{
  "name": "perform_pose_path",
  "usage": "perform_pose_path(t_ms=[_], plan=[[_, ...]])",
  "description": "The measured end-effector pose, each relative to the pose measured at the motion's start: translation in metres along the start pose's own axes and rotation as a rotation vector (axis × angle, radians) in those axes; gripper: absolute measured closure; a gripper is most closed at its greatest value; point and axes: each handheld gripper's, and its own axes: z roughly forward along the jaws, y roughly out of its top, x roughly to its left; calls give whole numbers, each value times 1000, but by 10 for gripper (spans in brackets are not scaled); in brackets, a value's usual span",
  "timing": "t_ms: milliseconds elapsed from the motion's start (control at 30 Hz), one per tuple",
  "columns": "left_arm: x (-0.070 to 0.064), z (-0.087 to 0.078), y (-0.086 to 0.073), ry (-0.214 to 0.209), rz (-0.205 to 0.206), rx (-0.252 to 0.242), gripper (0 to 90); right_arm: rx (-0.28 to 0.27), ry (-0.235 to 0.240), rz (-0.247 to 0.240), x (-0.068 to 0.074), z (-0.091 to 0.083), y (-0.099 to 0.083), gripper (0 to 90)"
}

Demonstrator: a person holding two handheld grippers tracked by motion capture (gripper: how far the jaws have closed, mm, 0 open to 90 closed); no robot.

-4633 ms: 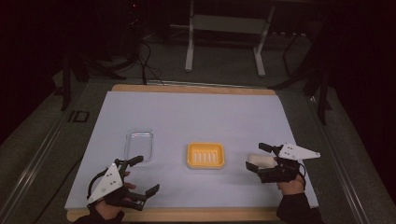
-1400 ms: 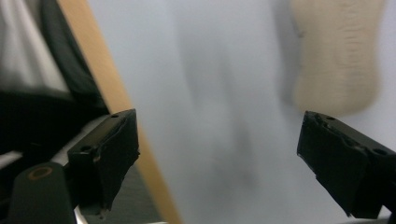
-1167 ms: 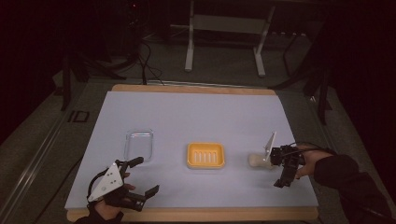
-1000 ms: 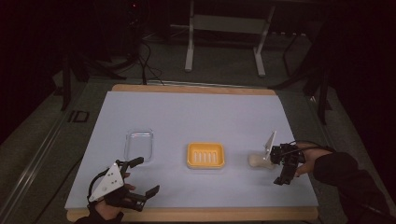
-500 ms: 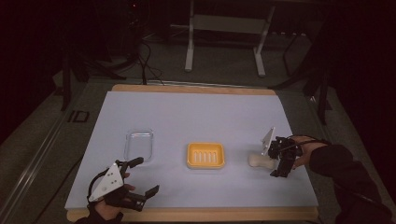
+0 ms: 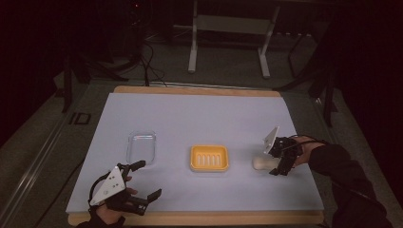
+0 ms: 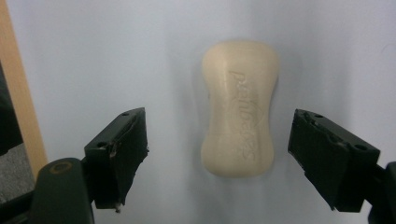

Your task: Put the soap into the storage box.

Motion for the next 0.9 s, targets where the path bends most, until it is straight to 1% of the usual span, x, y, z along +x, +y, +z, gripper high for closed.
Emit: perform_pose_path(t_ms=[100, 200, 233, 300, 367, 433, 467, 533, 633, 700, 733, 867, 900], plan=[[0, 0, 0, 1, -2, 1, 8, -6, 5, 12, -3, 4, -1, 217], [0, 0, 0, 1, 1, 2, 7, -11, 11, 14, -5, 9, -1, 227], [0, 0, 0, 1, 1, 2, 7, -12, 7, 5, -6, 12, -1, 228], [0, 0, 0, 3, 3, 4, 7, -18, 16, 7, -7, 14, -1, 230], [0, 0, -1, 1, 2, 5, 7, -19, 7, 11, -9, 17, 0, 230], [0, 0, -1, 0, 3, 4, 7, -41, 11, 10, -10, 18, -1, 232], [0, 0, -1, 1, 4, 5, 7, -53, 7, 11, -10, 18, -1, 254], [0, 0, -1, 2, 4, 3, 7, -62, -2, 5, -12, 19, -1, 262], [0, 0, -1, 6, 4, 4, 8, -47, -9, 6, -13, 26, -2, 265], [0, 0, 0, 5, 5, 2, 7, -27, -10, 1, -13, 31, -2, 282], [-1, 0, 0, 4, 6, 2, 7, -20, -10, -1, -13, 33, -2, 299], [-1, -1, 0, 3, 7, 1, 7, -21, -5, -9, -14, 38, -4, 374], [-1, -1, 0, 3, 6, 1, 7, -17, -10, -9, -13, 39, -5, 381]])
